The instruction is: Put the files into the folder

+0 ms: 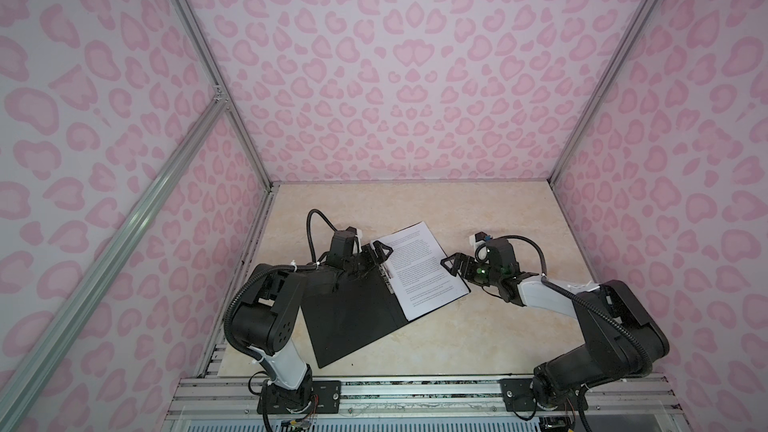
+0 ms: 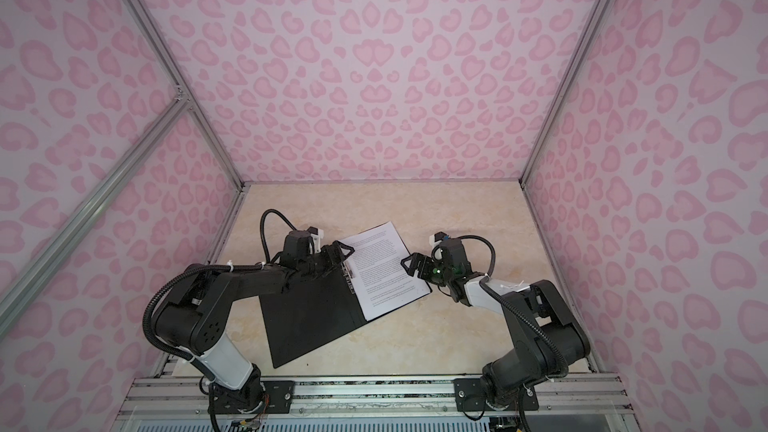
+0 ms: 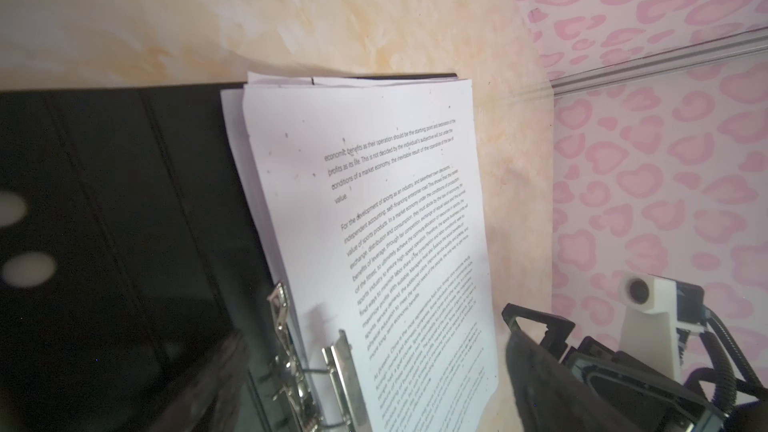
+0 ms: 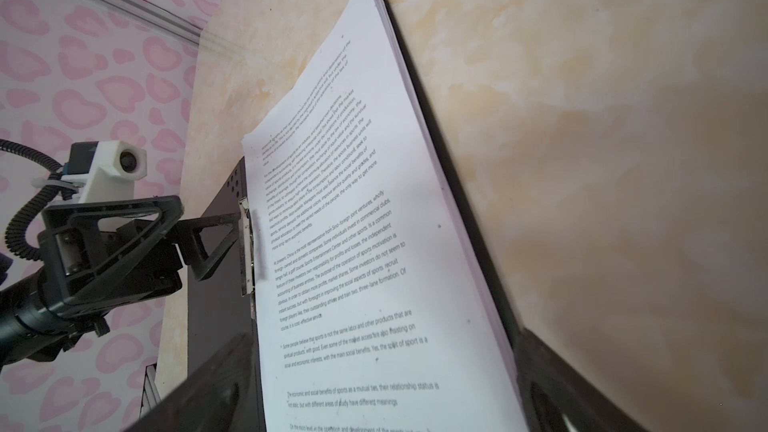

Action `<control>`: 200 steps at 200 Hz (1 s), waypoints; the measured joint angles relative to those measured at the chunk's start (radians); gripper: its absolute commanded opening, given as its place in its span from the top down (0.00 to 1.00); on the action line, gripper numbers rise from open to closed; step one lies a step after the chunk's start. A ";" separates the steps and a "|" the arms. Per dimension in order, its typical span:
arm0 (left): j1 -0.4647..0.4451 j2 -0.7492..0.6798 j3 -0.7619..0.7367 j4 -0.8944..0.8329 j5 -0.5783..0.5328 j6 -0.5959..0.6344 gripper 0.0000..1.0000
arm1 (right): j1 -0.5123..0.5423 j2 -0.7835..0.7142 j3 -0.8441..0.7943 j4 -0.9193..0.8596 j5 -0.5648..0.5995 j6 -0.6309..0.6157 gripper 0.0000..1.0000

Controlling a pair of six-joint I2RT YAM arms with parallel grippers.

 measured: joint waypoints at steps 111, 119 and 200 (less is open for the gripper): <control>0.001 0.029 0.000 0.056 0.037 -0.030 0.01 | 0.000 0.018 0.000 0.019 -0.022 0.018 0.03; 0.001 0.029 0.000 0.060 0.040 -0.034 0.01 | 0.000 0.020 0.000 0.020 -0.023 0.018 0.03; 0.001 0.012 -0.012 0.097 0.067 -0.060 0.01 | 0.000 0.038 0.001 0.024 -0.040 0.026 0.03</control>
